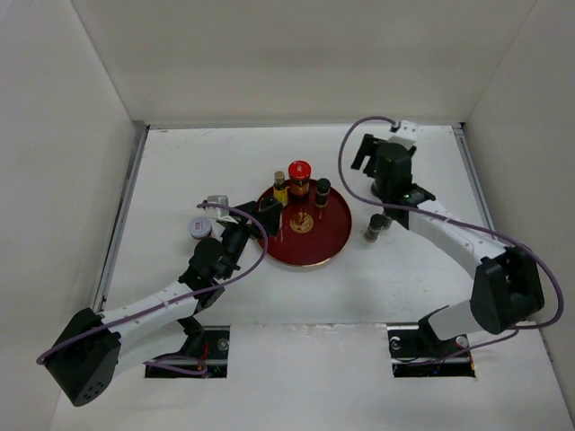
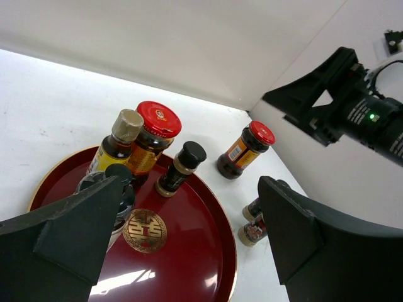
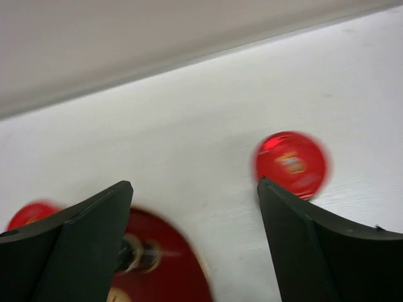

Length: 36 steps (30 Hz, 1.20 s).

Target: Organize the condiment bottles

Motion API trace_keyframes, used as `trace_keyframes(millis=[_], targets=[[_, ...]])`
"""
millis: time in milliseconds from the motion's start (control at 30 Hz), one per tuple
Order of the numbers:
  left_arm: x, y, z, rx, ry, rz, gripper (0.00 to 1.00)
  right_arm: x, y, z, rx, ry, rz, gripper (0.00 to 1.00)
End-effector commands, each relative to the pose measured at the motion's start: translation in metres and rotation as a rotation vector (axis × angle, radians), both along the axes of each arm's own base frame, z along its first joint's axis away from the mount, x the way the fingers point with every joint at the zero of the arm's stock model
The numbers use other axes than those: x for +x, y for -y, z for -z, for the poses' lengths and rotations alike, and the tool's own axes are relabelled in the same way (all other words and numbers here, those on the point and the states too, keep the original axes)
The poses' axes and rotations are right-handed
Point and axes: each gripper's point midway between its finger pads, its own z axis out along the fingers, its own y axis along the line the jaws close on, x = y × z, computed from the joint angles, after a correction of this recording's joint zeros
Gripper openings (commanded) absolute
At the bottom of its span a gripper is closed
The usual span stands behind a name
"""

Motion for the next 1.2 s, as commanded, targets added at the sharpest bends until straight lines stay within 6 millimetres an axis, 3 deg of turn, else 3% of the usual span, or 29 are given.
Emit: trace_keyframes(millis=[0,100,167,367,500,867,1033,1167], targets=[[0.001,-0.001,-0.009,-0.038,0.026,-0.004,0.9,0.008,0.055,0.004,-0.04,-0.02,0.181,0.9],[0.001,0.001,-0.009,-0.037,0.025,0.003,0.9,0.018,0.084,0.021,-0.082,-0.089,0.26,1.0],[0.001,0.0,-0.009,-0.036,0.026,-0.002,0.9,0.027,0.093,0.035,-0.097,-0.141,0.264,1.0],[0.002,0.002,-0.007,-0.029,0.02,0.003,0.9,0.045,0.085,0.059,-0.076,-0.197,0.193,1.0],[0.005,0.003,-0.003,-0.025,0.008,0.001,0.9,0.053,0.09,0.07,-0.067,-0.222,0.196,1.0],[0.002,0.0,-0.008,-0.035,0.024,-0.003,0.9,0.06,0.086,0.093,-0.049,-0.285,0.172,0.78],[0.003,0.001,-0.007,-0.033,0.019,-0.001,0.9,0.058,0.088,0.067,-0.023,-0.209,0.188,0.57],[0.003,-0.001,-0.006,-0.036,0.016,-0.006,0.9,0.054,0.091,0.01,0.016,-0.047,0.196,0.52]])
